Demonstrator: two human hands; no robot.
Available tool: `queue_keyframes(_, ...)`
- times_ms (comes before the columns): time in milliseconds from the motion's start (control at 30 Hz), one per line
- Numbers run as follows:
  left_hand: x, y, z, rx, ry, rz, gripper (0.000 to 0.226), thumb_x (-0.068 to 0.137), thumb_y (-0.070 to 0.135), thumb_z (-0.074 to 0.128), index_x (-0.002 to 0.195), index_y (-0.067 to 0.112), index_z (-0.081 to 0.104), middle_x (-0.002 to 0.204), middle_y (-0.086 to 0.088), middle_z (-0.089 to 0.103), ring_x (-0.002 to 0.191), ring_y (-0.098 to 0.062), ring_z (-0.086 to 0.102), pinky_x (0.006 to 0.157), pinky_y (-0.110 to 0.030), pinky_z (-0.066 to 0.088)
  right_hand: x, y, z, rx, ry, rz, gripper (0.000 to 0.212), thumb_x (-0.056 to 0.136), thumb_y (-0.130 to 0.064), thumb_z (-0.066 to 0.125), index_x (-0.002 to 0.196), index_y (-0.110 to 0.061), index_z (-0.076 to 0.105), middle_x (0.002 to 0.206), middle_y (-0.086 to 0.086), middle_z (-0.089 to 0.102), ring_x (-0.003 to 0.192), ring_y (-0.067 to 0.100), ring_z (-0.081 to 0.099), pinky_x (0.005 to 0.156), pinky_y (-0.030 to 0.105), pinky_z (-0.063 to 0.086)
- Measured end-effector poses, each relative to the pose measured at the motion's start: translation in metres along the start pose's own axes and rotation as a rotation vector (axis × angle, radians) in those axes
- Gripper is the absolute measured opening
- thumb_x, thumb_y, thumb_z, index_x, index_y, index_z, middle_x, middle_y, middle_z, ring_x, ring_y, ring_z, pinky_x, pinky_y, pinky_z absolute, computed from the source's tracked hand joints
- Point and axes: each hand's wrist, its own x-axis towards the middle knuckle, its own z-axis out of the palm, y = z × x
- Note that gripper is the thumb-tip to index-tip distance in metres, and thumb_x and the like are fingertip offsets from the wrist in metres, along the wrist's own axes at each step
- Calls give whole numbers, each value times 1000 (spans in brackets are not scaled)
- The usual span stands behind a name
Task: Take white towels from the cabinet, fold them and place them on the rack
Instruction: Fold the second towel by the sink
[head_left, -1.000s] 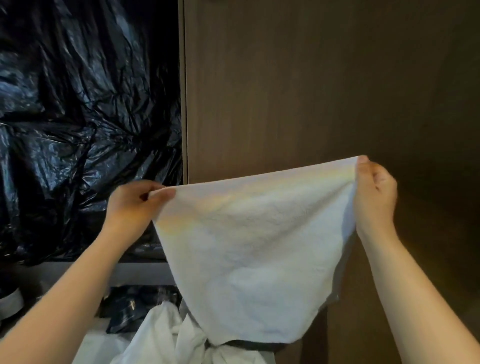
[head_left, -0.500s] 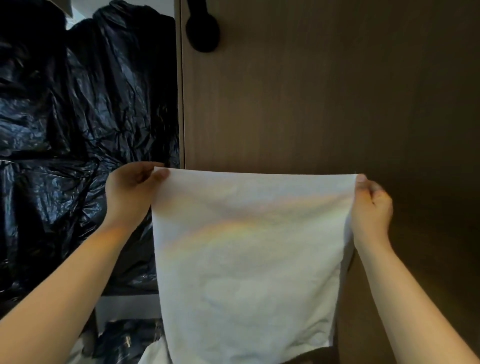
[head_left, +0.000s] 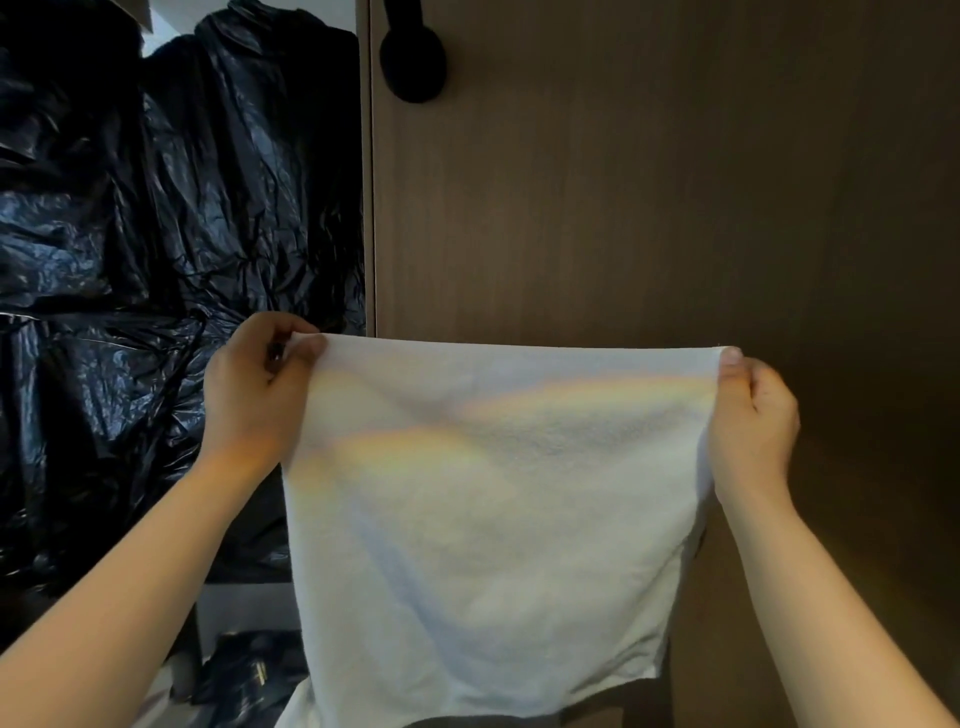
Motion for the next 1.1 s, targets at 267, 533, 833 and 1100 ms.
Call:
queue_keyframes(267, -31, 5, -35, -100, 25, -153, 5, 89, 28, 66, 87, 32, 64, 77, 20, 62, 65, 18, 54, 55, 3, 36, -38, -10, -29, -36, -18, 83, 36, 98, -53, 42, 73, -35, 62, 73, -12, 60, 72, 8, 56, 67, 31, 47)
queue_keyframes(533, -75, -24, -33, -8, -119, -265, 8, 88, 26, 65, 86, 34, 65, 76, 13, 64, 67, 8, 56, 57, -14, 39, -76, 36, -26, -165, -65, 178, 41, 98, -47, 46, 76, -17, 62, 67, 3, 57, 64, 14, 52, 59, 29, 41)
queue_keyframes(833, -117, -32, -20, 6, -185, -352, 9, 88, 18, 67, 86, 27, 66, 76, 11, 64, 67, 6, 56, 54, -2, 38, -112, 67, -29, -295, -169, 103, 40, 94, -46, 54, 63, -21, 60, 56, -2, 55, 56, 14, 53, 51, 26, 38)
queue_keyframes(1100, -140, 6, -16, -89, -140, -435, 4, 85, 16, 70, 87, 20, 70, 74, 6, 67, 62, 4, 56, 56, -3, 41, -137, 36, -28, -229, -157, 80, 32, 91, -45, 60, 66, -26, 67, 60, -12, 62, 62, 10, 59, 51, 28, 45)
